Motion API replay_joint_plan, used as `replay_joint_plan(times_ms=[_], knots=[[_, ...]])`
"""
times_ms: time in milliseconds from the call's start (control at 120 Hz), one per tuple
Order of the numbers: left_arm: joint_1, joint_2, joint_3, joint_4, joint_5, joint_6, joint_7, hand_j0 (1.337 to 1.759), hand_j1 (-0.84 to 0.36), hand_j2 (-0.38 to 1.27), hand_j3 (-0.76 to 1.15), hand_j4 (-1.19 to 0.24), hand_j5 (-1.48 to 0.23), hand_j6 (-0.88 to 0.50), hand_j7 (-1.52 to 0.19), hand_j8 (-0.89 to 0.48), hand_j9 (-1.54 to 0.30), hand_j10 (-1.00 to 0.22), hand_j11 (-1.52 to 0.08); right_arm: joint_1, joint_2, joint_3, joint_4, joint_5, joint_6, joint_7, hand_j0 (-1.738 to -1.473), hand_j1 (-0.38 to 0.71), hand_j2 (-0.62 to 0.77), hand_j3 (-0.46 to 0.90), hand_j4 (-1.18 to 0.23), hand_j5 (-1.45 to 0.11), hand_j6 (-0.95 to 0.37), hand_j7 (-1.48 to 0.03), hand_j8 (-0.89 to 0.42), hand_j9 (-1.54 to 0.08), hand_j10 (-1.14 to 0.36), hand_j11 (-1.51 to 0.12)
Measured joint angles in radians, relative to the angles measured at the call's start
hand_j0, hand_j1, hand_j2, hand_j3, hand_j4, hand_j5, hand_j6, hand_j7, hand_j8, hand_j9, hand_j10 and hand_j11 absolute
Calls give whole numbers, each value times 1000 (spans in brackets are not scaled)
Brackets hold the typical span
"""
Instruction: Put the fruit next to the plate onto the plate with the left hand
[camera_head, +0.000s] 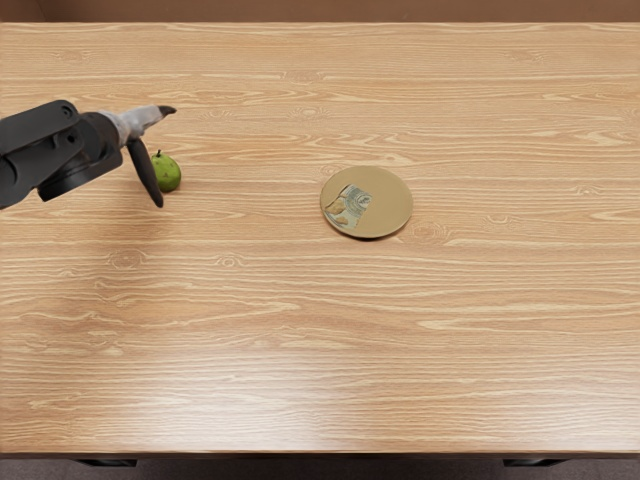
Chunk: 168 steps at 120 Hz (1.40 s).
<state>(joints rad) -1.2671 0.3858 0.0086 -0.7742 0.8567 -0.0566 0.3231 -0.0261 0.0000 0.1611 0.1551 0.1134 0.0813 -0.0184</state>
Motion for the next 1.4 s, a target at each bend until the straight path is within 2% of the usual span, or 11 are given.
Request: replay_joint_plan(times_ms=[50,108,275,642,1092,1400], knots=[[7,-12,0,22,0,-1,-35,1658,349,1,0,-3,0,-4,0,-4,0,-2,0,0,0,0,0,0,0,0,-1658,-310,-7,0,-33,-43,-33,-43,-33,-43,-33,-43],[11,-19,3,45,2,-3,-60,1658,344,2,0,-7,-6,-8,-6,-8,-6,-7,-6,0,0,0,0,0,0,0,-1658,-310,-7,0,-33,-43,-33,-43,-33,-43,-33,-43],[11,-91,31,139,4,0,-86,1658,326,5,0,-23,-27,-24,-26,-23,-26,-22,-26,0,0,1,0,0,0,0,-1658,-310,-7,0,-33,-43,-33,-43,-33,-43,-33,-43],[25,-107,102,230,-1,-1,-93,1658,184,29,0,-141,-181,-142,-181,-141,-180,-140,-180,-1,0,2,0,0,0,1,-1658,-310,-7,0,-33,-43,-33,-43,-33,-43,-33,-43],[23,-173,120,270,-2,-5,-93,1658,61,50,0,-243,-313,-244,-313,-243,-313,-242,-313,-2,0,2,0,0,0,1,-1658,-310,-7,0,-33,-43,-33,-43,-33,-43,-33,-43],[26,-176,139,288,-4,-10,-93,1658,-24,64,0,-313,-405,-314,-405,-314,-405,-313,-405,-2,0,2,0,0,0,1,-1658,-310,-7,0,-33,-43,-33,-43,-33,-43,-33,-43]])
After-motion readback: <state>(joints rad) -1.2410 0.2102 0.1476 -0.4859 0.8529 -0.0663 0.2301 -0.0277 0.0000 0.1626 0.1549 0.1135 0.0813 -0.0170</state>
